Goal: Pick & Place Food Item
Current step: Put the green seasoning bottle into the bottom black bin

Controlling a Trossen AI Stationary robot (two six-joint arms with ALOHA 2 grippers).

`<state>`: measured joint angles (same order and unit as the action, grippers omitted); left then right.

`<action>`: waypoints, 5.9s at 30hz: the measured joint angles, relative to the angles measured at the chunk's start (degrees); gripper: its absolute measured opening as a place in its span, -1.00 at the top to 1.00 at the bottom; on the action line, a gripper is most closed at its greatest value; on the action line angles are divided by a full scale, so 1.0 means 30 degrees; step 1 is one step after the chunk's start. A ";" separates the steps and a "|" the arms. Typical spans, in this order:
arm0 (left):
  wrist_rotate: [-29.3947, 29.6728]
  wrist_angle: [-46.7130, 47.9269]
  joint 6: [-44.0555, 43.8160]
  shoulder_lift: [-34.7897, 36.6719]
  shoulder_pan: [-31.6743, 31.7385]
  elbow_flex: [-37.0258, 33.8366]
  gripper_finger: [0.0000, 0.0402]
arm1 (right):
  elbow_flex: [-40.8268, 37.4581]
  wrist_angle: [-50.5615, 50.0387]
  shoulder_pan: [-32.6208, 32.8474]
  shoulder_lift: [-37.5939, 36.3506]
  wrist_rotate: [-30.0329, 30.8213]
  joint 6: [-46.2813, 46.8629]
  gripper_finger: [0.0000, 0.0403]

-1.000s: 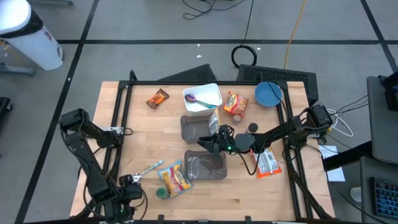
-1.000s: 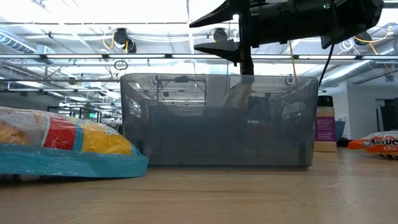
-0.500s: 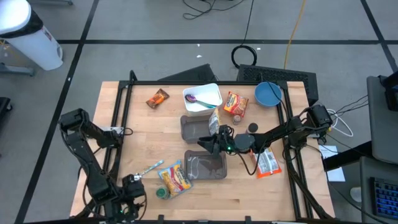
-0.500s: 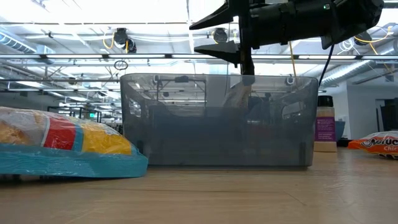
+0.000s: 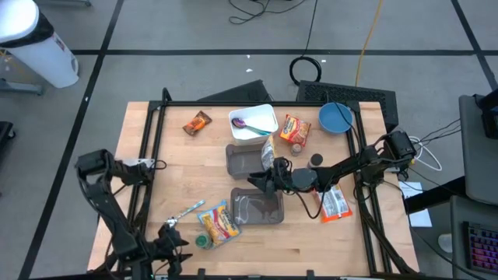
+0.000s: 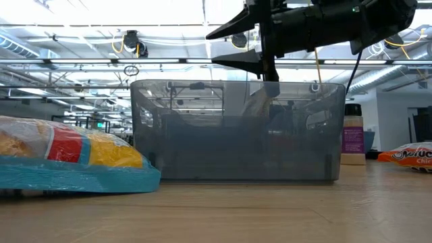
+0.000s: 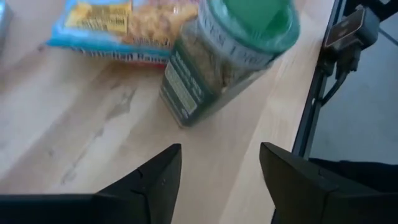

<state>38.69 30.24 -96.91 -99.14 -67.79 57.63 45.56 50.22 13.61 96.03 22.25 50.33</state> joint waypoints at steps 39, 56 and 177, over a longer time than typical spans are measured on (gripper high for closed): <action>-0.2402 0.0007 -0.0764 -0.0042 0.0823 0.0000 -0.85 | 0.0000 0.0000 0.0000 0.0000 -0.0019 -0.0066 0.21; -0.1732 0.0029 -0.0152 -0.0042 0.0823 -0.0007 -0.96 | 0.0000 0.0000 0.0000 0.0000 -0.0019 -0.0073 0.21; -0.2854 -0.1185 0.8593 0.1406 0.4557 -0.0036 -0.03 | 0.0000 -0.0554 -0.0002 0.0000 0.0011 -0.0015 0.21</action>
<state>30.13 26.68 -71.13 -94.92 -54.12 57.52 45.56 48.56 13.60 96.03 22.28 50.28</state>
